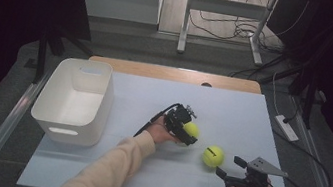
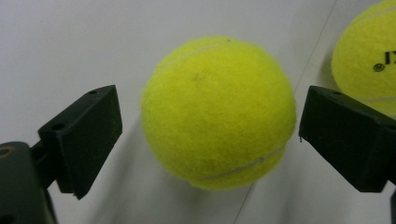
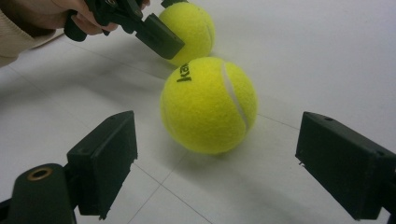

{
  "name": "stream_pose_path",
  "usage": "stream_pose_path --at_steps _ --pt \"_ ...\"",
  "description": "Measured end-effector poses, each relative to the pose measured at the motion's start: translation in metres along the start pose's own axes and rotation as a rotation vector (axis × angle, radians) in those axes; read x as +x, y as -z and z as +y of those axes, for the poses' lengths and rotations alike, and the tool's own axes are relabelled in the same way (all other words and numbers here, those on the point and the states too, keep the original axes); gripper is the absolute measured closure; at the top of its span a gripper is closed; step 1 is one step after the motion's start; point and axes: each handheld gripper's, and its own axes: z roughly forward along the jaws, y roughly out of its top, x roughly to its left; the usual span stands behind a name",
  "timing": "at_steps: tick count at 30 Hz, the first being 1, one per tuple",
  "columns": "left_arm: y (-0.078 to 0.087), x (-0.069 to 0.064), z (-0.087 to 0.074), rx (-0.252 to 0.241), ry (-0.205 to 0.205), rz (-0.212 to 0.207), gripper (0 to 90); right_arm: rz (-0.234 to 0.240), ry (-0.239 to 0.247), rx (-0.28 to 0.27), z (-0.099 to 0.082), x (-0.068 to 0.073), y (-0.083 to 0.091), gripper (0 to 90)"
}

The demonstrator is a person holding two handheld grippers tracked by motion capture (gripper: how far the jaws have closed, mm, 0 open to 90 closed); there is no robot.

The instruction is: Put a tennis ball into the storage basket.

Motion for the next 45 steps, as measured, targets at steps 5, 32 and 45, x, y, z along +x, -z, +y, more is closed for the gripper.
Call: stream_pose_path --at_steps 5,32,45 --pt "-0.001 0.002 -0.001 0.001 0.006 -0.019 21.3 -0.002 0.0 0.0 0.0 0.0 0.0 12.5" --pt "0.031 0.003 -0.003 -0.063 -0.032 -0.043 27.2 -0.007 -0.001 -0.003 0.0 0.0 0.001 12.7" --pt "0.051 0.002 -0.015 -0.124 -0.013 -0.039 27.2 -0.011 0.0 -0.006 0.0 0.0 0.001 12.7"
